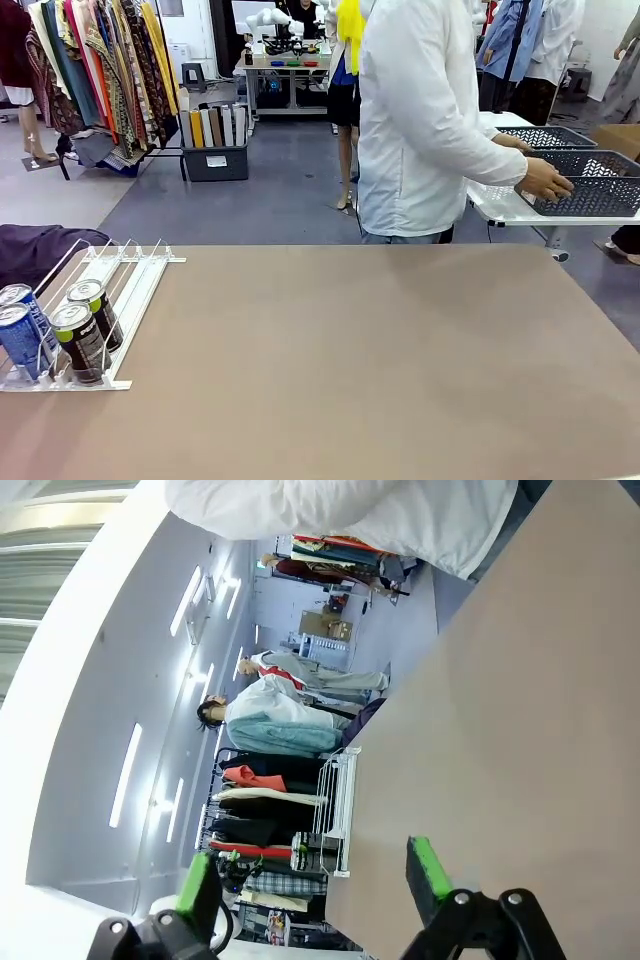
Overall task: Retrieve and store the cans from the dispenser.
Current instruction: Pick up one can from the Automatic Can Dispenser and place it in the middle of the table.
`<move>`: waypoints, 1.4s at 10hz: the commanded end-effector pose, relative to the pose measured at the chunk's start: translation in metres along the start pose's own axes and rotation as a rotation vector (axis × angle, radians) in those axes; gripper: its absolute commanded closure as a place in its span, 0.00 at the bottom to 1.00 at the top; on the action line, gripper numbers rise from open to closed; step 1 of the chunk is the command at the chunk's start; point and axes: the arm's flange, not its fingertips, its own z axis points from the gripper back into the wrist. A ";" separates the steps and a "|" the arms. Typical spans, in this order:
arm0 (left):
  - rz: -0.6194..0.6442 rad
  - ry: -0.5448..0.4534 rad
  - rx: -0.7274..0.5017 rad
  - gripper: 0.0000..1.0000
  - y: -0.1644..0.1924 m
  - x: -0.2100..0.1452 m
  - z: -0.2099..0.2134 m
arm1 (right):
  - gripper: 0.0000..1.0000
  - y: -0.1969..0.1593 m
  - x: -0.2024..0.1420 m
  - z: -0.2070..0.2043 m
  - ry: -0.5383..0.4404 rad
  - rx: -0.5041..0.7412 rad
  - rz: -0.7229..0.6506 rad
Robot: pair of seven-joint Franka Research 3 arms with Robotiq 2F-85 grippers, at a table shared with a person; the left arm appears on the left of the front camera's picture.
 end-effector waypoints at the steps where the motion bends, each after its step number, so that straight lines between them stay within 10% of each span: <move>1: -0.005 -0.011 -0.027 0.00 -0.004 0.001 0.003 | 0.00 0.007 -0.001 0.002 0.011 0.007 -0.003; 3: -0.001 0.003 -0.004 0.00 -0.002 -0.001 0.002 | 0.00 0.007 -0.001 0.002 0.011 0.007 -0.003; 9: -0.444 0.372 0.688 0.00 -0.131 -0.032 -0.118 | 0.00 0.007 -0.001 0.002 0.011 0.007 -0.003; 12: -0.767 0.420 1.132 0.00 -0.136 -0.050 -0.138 | 0.00 0.007 -0.001 0.002 0.011 0.007 -0.003; 14: -0.809 0.396 1.157 0.00 -0.128 -0.050 -0.131 | 0.00 0.007 -0.001 0.002 0.011 0.007 -0.003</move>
